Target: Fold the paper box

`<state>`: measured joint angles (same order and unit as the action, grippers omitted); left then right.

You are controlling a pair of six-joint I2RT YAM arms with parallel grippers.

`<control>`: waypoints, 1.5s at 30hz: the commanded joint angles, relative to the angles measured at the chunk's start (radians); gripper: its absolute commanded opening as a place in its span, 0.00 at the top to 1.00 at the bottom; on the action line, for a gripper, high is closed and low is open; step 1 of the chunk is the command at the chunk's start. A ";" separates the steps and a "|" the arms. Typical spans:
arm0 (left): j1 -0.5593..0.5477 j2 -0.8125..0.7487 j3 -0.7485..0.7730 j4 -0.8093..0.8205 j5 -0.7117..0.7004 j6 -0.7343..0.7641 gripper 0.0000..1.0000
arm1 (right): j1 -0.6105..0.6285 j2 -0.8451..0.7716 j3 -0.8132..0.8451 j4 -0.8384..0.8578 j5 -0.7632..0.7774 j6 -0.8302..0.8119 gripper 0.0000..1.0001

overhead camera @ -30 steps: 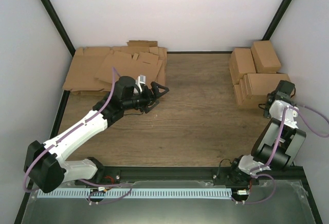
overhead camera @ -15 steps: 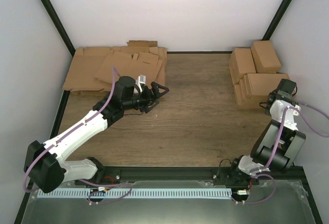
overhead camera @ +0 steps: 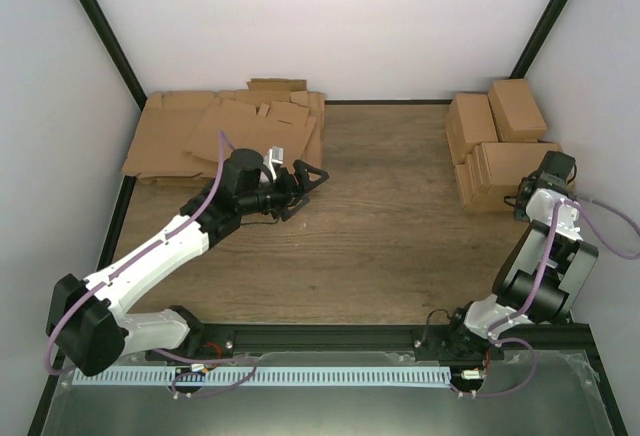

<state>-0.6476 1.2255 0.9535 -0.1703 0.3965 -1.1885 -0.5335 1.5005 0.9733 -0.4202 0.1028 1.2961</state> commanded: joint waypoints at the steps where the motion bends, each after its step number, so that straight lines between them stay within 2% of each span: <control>1: 0.002 -0.009 -0.007 0.004 0.001 0.012 0.00 | 0.006 0.009 0.038 0.051 -0.010 -0.029 0.48; 4: 0.002 -0.004 -0.006 0.009 0.004 0.012 0.00 | 0.007 0.007 0.050 0.032 0.000 -0.033 0.29; 5: 0.002 0.000 -0.004 0.011 0.004 0.011 0.00 | 0.007 0.009 0.055 0.022 0.001 -0.031 0.28; 10: 0.002 0.006 -0.003 0.018 0.011 0.010 0.00 | 0.008 0.010 0.053 -0.001 0.001 -0.026 0.31; 17: 0.002 -0.014 -0.007 -0.002 -0.002 0.032 0.00 | 0.007 -0.111 -0.019 -0.006 0.020 -0.054 0.32; 21: 0.002 -0.017 -0.009 -0.026 -0.010 0.065 0.00 | 0.009 -0.236 -0.103 0.034 0.003 -0.174 0.32; 26: 0.000 -0.025 -0.017 -0.051 -0.023 0.131 0.00 | 0.047 -0.484 -0.279 0.223 -0.069 -0.453 0.25; 29: -0.002 -0.033 -0.034 -0.048 -0.026 0.176 0.00 | 0.156 -0.625 -0.351 0.303 -0.119 -0.601 0.21; 34: -0.012 -0.073 -0.068 -0.021 -0.048 0.299 0.00 | 0.351 -0.735 -0.476 0.442 -0.240 -0.745 0.01; 37: -0.012 -0.090 -0.081 -0.022 -0.069 0.390 0.00 | 0.480 -0.740 -0.556 0.545 -0.250 -0.828 0.00; 41: -0.014 -0.097 -0.089 -0.053 -0.128 0.568 0.00 | 0.655 -0.712 -0.638 0.656 -0.285 -1.080 0.00; 45: -0.013 -0.151 -0.176 -0.029 -0.319 0.760 0.00 | 0.696 -0.735 -0.726 0.769 -0.362 -1.182 0.00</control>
<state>-0.6575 1.1271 0.8539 -0.2111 0.2501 -0.6632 0.1326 0.7918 0.3004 0.1707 -0.1860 0.3046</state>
